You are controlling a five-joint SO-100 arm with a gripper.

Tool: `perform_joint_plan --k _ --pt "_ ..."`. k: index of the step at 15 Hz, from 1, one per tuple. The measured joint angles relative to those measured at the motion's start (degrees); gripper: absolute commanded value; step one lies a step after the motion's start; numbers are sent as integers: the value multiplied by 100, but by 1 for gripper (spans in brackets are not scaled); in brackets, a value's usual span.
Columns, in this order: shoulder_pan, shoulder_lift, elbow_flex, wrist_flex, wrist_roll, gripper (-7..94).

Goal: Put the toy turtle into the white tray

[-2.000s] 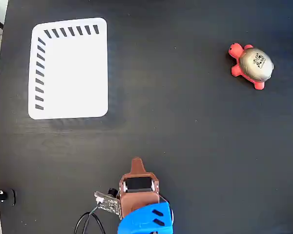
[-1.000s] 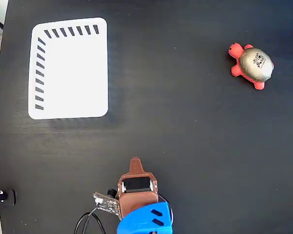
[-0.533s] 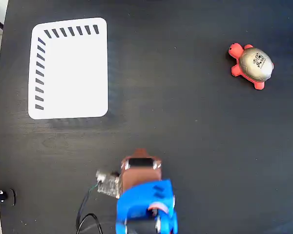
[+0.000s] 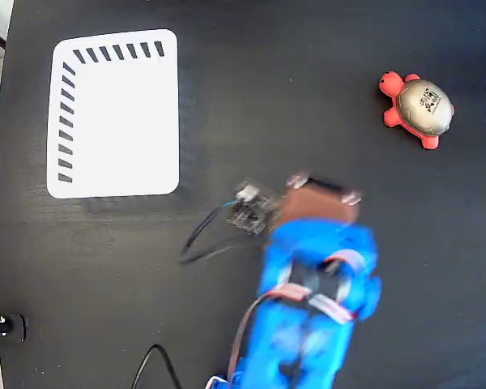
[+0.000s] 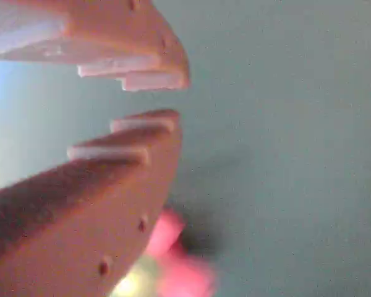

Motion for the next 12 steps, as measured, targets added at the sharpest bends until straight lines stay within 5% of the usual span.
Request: perform_joint_plan --k 6,12 --pt "773 -2312 -3243 861 -132 3" --pt "1213 -4386 -5572 1371 -571 25"
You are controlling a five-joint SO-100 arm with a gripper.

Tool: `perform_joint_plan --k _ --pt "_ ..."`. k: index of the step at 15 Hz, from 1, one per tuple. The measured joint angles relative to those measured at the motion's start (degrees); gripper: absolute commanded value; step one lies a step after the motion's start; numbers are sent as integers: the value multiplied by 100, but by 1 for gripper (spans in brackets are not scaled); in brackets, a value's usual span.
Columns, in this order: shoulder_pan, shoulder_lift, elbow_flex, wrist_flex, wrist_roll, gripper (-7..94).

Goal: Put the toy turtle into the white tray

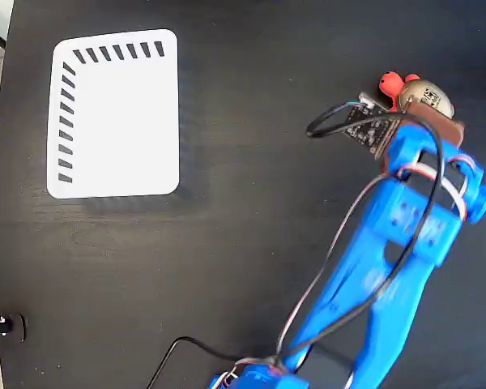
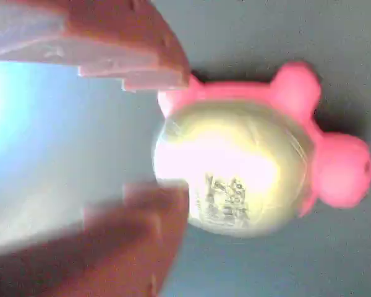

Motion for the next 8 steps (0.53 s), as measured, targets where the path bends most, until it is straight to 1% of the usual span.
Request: perform_joint_plan --k 1,2,4,5,8 --pt "70 -378 -396 176 -132 31" --pt "105 -703 -817 369 -290 34" --pt "132 -1292 -1652 721 -492 44" --pt "167 -1556 -1951 765 -510 48" --pt "290 -2232 -2777 923 -492 51"
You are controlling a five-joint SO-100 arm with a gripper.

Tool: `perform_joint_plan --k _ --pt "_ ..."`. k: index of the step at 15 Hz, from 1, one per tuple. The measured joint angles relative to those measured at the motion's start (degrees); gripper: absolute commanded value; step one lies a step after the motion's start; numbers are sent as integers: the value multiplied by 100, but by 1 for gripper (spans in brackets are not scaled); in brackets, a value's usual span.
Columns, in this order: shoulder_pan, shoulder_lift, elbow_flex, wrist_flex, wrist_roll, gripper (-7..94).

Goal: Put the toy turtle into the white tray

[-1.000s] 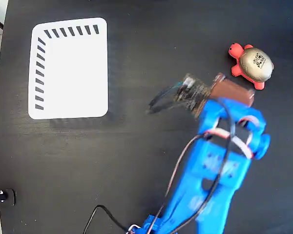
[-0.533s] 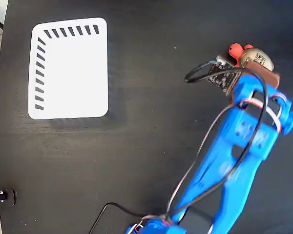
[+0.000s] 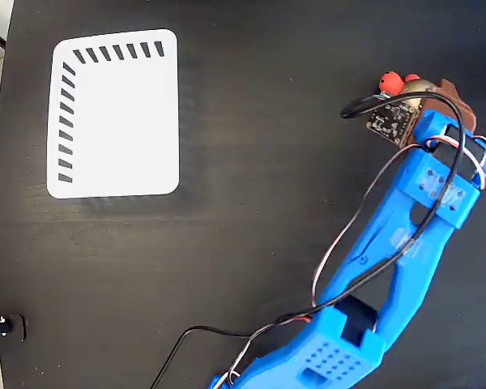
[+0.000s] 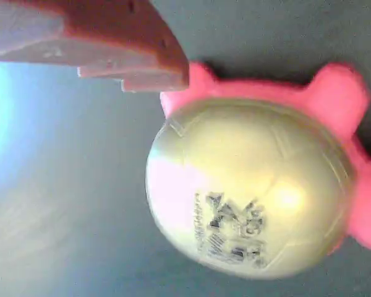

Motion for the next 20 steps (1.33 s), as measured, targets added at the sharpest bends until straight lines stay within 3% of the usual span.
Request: perform_joint_plan --k 1,5,6,20 --pt "35 -290 -352 149 -18 56" --pt "62 -976 -993 290 44 57" --pt "53 -1125 -1063 316 79 61" --pt "-44 -2250 -2180 237 1046 63"
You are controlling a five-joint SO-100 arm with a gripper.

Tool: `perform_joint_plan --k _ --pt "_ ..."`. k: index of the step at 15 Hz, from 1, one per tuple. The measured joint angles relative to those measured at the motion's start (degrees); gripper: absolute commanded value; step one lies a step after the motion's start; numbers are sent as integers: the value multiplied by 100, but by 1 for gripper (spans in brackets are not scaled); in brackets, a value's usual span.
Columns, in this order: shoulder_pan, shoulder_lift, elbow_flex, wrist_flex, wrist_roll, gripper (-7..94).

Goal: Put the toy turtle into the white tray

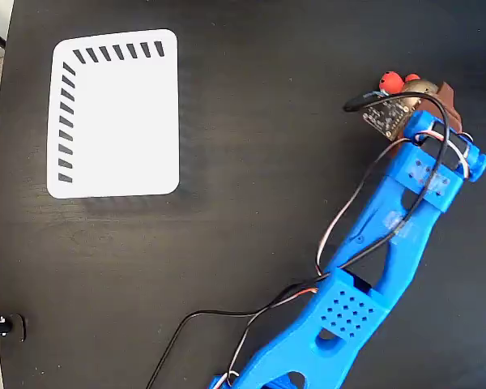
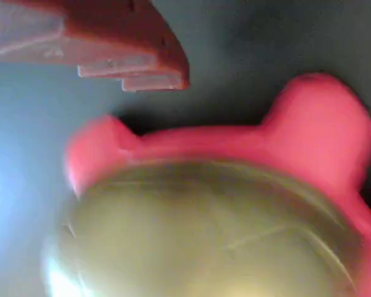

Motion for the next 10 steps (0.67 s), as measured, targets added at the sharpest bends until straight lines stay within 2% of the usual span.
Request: perform_joint_plan --k 1,5,10 --pt "-18 -44 -9 -53 44 63" --pt "0 -132 -18 -211 35 51" --pt "0 -149 -158 -202 35 30"
